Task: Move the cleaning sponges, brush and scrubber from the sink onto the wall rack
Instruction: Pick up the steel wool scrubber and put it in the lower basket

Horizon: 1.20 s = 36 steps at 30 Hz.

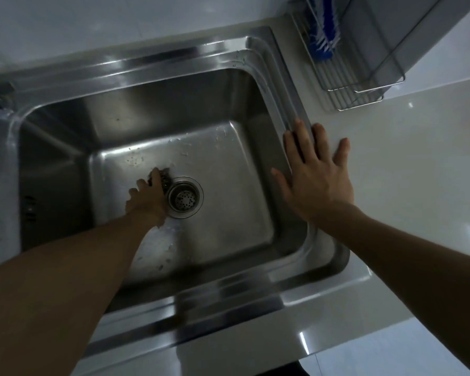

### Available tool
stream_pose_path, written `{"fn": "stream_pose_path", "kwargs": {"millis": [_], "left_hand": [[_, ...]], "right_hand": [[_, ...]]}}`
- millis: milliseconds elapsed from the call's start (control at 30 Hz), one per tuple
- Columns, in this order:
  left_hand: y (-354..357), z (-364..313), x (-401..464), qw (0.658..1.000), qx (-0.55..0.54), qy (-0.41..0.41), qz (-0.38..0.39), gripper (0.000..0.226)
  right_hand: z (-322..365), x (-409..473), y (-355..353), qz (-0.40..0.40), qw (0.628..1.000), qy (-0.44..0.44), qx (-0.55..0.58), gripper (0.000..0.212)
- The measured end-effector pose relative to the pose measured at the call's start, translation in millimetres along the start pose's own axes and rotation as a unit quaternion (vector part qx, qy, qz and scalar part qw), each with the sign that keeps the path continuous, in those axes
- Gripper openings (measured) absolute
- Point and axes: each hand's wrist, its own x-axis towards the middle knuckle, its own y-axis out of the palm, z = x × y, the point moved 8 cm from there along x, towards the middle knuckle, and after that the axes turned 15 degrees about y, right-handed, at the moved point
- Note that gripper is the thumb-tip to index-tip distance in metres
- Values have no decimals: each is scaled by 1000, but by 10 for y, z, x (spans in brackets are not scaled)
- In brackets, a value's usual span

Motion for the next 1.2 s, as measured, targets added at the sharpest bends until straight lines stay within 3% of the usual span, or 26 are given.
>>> {"fn": "stream_pose_path", "kwargs": {"millis": [200,367,500,700,800,1033,1200], "left_hand": [[-373,-216,-117,986,-137,6,-93,76],[-1017,-748,-281,953,-229,73,-183,56],[-1617,-1317,-368,922,-269,140,-242,52],[-2217,-2141,-405,867,-352,211,-284,48],[-2416,-2581,-394,852,-361,249,-285,53],[-2735,-3528,-268,846,-311,338,-272,40],[-2781,-3926,-46,869,-213,348,-281,57]], "right_hand": [[8,-18,-66,15,999,0,34,79],[-95,-75,-143,31,991,2,127,76],[-366,-119,-195,30,980,23,197,70],[-1158,-151,-28,54,983,76,157,81],[-1232,-151,20,56,986,79,135,80],[-1233,-146,-10,45,987,90,129,79],[-1236,-123,-13,50,986,86,132,80]]}}
